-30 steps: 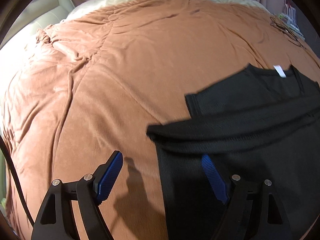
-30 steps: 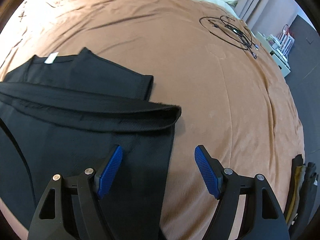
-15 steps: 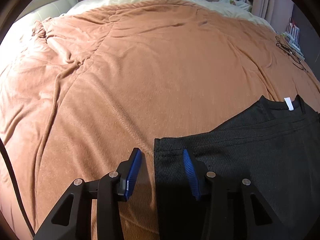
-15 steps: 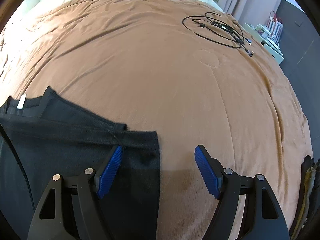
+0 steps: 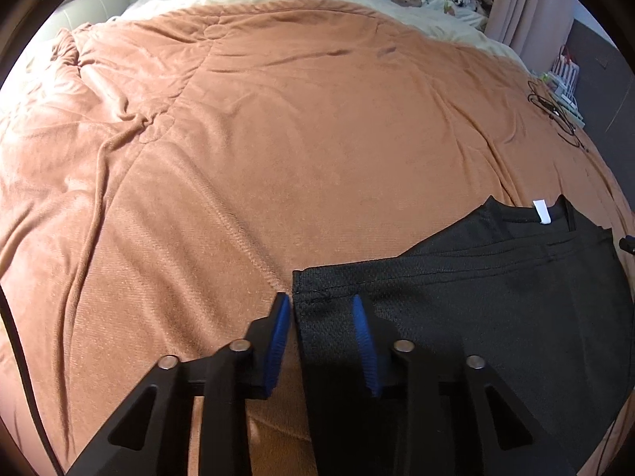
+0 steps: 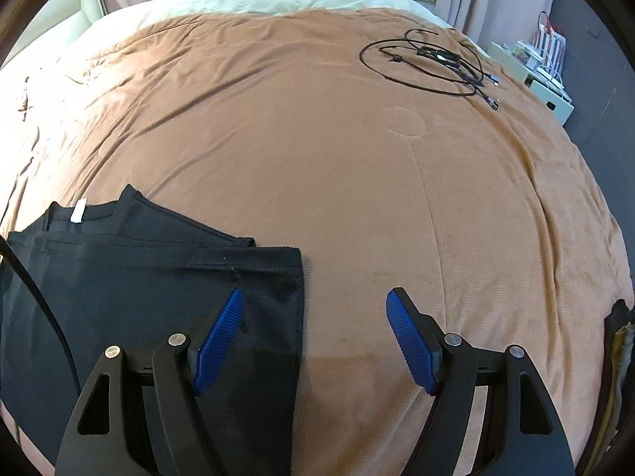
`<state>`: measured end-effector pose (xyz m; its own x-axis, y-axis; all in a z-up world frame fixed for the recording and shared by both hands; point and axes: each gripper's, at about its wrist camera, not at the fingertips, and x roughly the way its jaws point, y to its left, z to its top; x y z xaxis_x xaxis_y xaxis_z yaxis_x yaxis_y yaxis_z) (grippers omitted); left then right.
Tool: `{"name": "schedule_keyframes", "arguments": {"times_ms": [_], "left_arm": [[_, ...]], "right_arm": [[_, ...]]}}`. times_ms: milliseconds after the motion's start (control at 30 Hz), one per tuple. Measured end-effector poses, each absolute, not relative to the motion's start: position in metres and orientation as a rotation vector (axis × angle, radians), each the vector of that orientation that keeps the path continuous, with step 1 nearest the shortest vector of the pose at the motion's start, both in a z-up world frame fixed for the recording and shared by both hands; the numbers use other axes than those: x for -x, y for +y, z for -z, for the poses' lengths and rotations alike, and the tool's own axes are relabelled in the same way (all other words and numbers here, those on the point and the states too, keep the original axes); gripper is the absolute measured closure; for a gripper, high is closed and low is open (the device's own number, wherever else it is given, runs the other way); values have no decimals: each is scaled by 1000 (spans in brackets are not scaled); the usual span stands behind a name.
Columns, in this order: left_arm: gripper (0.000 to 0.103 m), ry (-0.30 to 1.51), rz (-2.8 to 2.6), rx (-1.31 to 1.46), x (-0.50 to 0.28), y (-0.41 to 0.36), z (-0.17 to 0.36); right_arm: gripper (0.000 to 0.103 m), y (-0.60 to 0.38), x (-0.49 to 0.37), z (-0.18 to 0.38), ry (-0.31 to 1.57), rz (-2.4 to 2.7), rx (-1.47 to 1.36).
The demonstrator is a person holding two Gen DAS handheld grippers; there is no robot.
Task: Fold small clothes
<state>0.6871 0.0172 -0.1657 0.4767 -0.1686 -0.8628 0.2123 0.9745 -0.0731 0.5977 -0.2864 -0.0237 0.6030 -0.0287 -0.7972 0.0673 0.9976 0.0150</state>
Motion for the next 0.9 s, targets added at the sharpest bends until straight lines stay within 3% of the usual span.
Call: {"name": "schedule_keyframes", "arguments": {"times_ms": [67, 233, 267, 367, 900], "left_arm": [[79, 1057, 226, -54, -690, 16, 170], [96, 1052, 240, -42, -692, 15, 176], [96, 1044, 245, -41, -691, 14, 175], [97, 1019, 245, -75, -689, 11, 169], [97, 976, 152, -112, -726, 2, 157]], "right_arm": [[37, -289, -598, 24, 914, 47, -69], [72, -293, -613, 38, 950, 32, -117], [82, -294, -618, 42, 959, 27, -121], [99, -292, -625, 43, 952, 19, -120], [102, -278, -649, 23, 884, 139, -60]]}}
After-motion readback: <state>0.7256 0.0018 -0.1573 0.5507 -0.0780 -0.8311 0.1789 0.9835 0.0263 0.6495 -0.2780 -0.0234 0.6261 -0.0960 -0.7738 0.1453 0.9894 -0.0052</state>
